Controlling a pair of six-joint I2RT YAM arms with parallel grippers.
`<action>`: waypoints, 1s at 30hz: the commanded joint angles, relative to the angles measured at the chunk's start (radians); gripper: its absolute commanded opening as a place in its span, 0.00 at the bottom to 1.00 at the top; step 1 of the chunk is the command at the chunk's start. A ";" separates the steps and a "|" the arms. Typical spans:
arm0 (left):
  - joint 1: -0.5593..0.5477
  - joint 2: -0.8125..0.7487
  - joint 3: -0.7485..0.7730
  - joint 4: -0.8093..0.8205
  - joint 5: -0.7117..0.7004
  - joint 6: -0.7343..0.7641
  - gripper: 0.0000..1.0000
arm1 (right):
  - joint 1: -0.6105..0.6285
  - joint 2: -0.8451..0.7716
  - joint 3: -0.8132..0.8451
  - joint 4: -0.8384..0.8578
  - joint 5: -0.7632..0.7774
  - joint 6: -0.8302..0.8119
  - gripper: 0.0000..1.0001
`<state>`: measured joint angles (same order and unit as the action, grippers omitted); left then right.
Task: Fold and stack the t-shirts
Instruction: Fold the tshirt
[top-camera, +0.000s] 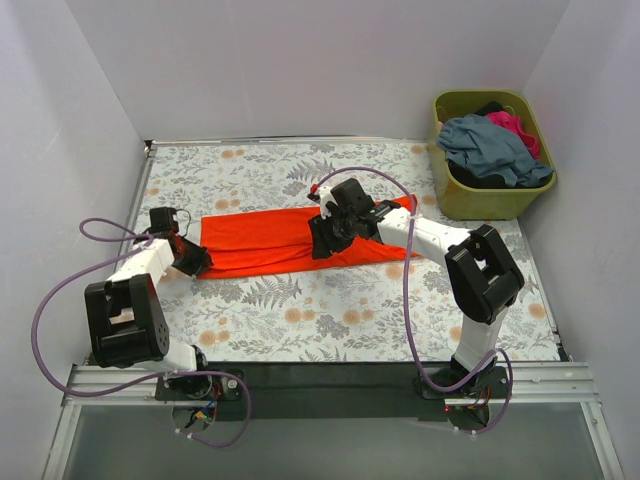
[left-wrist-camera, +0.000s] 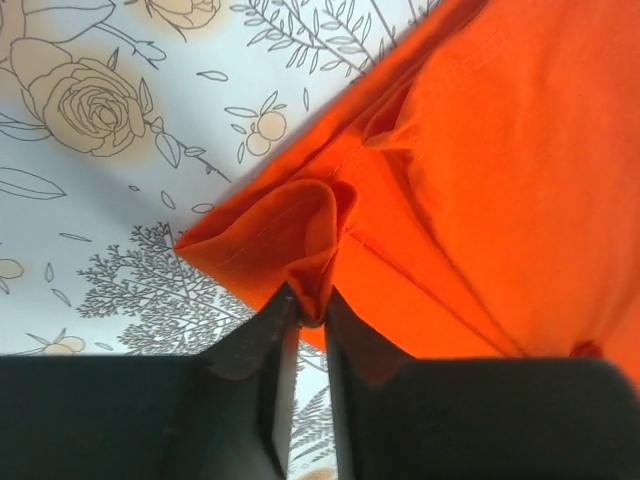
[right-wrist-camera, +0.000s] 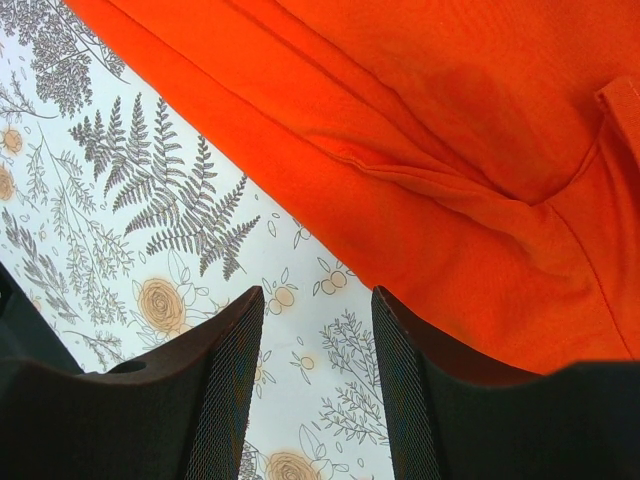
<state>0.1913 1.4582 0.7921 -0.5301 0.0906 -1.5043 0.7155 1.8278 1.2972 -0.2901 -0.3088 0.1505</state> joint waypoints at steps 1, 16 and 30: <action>-0.003 0.007 0.044 0.025 -0.019 -0.005 0.13 | -0.001 -0.015 0.010 0.000 0.005 -0.016 0.47; -0.001 0.169 0.206 0.036 0.012 -0.023 0.00 | -0.001 0.085 0.155 -0.004 0.024 -0.206 0.46; -0.001 0.237 0.225 0.041 0.021 -0.025 0.19 | 0.079 0.197 0.274 -0.018 0.059 -0.416 0.46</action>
<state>0.1913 1.7393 1.0218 -0.4923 0.1242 -1.5253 0.7555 2.0094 1.5196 -0.3004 -0.2829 -0.1860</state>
